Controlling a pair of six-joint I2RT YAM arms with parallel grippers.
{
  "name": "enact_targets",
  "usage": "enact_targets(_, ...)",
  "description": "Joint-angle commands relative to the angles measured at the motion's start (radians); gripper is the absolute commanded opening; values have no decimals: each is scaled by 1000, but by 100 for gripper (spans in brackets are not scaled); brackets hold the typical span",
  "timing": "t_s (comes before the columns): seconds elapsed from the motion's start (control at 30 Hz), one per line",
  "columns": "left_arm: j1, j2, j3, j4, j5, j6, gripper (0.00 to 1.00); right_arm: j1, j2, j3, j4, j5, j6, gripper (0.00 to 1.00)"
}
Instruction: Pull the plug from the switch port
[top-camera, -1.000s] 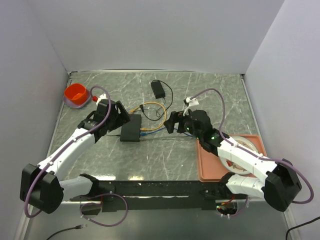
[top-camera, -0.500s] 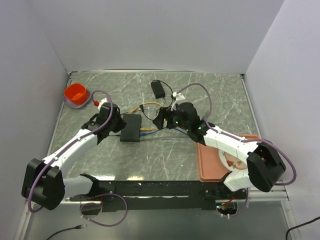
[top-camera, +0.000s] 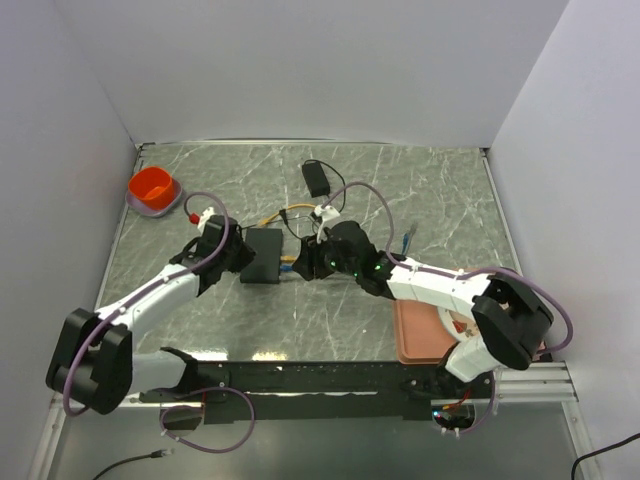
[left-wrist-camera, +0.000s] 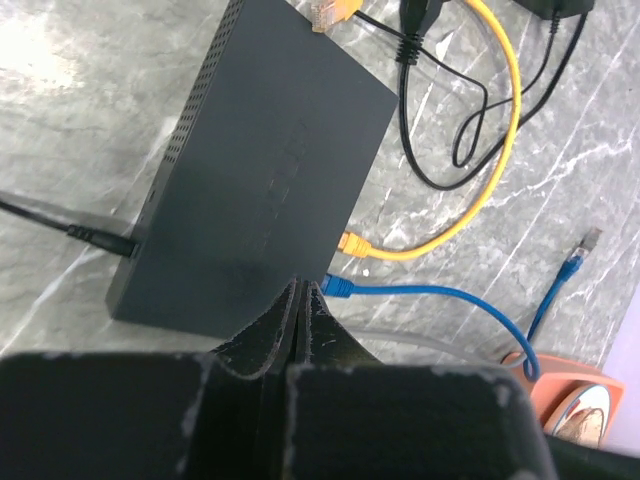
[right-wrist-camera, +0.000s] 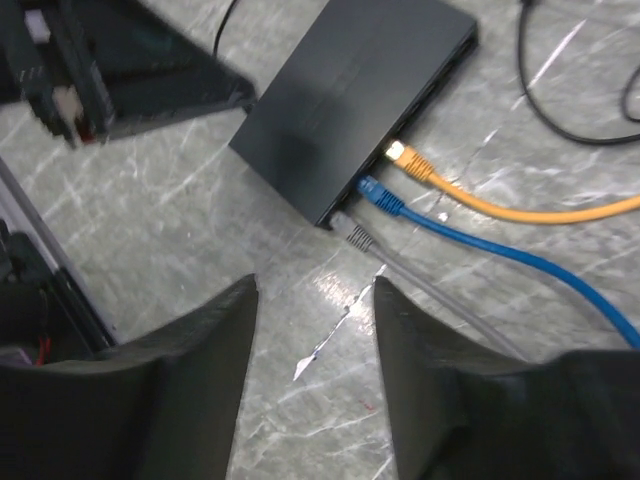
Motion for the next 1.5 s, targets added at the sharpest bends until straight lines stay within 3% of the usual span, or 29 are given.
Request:
enact_targets(0.0,-16,55,42,72,12,-27,1,16,26,-11,72,1,-6,50)
enact_targets(0.2,-24,107,-6,126,31,-39,1,18,92,-25,143,-54,36,49)
enact_targets(0.47,-24,121,-27,128,14,-42,1,13,129,-85,310,-178,236,69)
enact_targets(0.8,-22,124,-82,171,21,-93,1,1,158,-125,390,-169,393,70)
enact_targets(1.03,-22,127,-66,174,28,-100,1,-103,157,88,64,-158,281,68)
enact_targets(1.17,-22,141,-38,169,34,-100,1,-192,235,153,54,-253,269,67)
enact_targets(1.47,-22,183,-43,215,77,-123,1,-220,387,357,-59,-330,132,63)
